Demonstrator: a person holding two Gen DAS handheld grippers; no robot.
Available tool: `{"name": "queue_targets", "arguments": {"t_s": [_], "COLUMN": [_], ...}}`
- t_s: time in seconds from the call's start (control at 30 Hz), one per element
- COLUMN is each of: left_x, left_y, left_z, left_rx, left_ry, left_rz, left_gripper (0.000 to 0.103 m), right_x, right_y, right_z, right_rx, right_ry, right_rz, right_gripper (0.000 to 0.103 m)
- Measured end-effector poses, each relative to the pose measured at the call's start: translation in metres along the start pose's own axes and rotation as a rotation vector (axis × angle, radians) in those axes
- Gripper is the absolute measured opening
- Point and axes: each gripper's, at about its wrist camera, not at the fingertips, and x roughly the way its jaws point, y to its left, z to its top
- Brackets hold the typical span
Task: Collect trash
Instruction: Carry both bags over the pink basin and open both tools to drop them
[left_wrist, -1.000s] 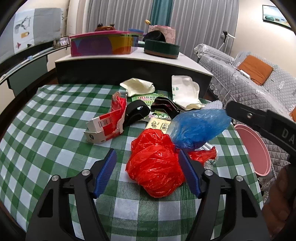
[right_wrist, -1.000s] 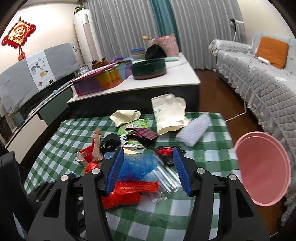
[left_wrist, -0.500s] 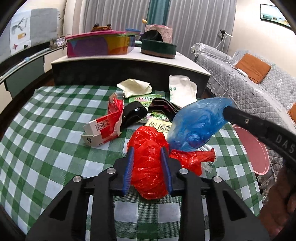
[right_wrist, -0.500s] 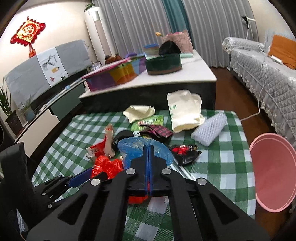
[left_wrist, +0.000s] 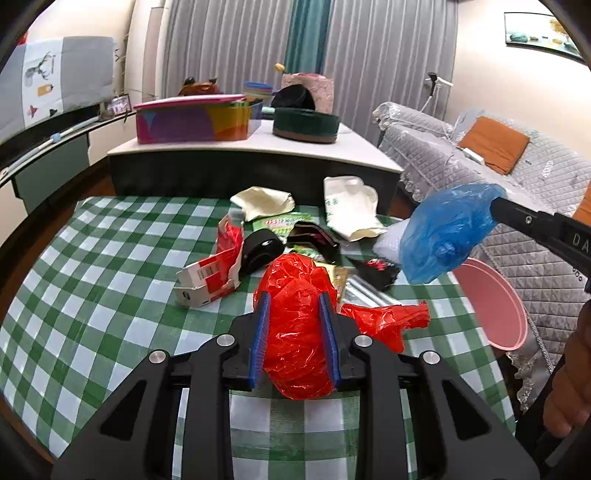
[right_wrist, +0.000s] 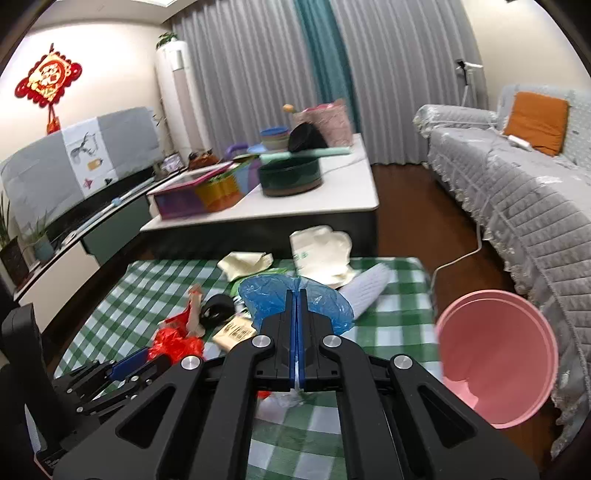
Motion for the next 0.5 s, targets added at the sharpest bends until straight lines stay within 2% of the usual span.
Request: {"name": "queue_targets", "arguments": {"t_s": [0.5], "left_x": [-0.013], "left_y": [-0.046], "left_z": [0.024], "left_rx": [0.057], "left_ry": [-0.051], "left_rz": [-0.076], "left_gripper": [0.025], "right_x": [-0.057], "right_y": [-0.074], "right_z": [0.03], "right_rx": [0.017], "right_ry": [-0.042], "right_rz": [-0.152], "right_gripper": [0.001]}}
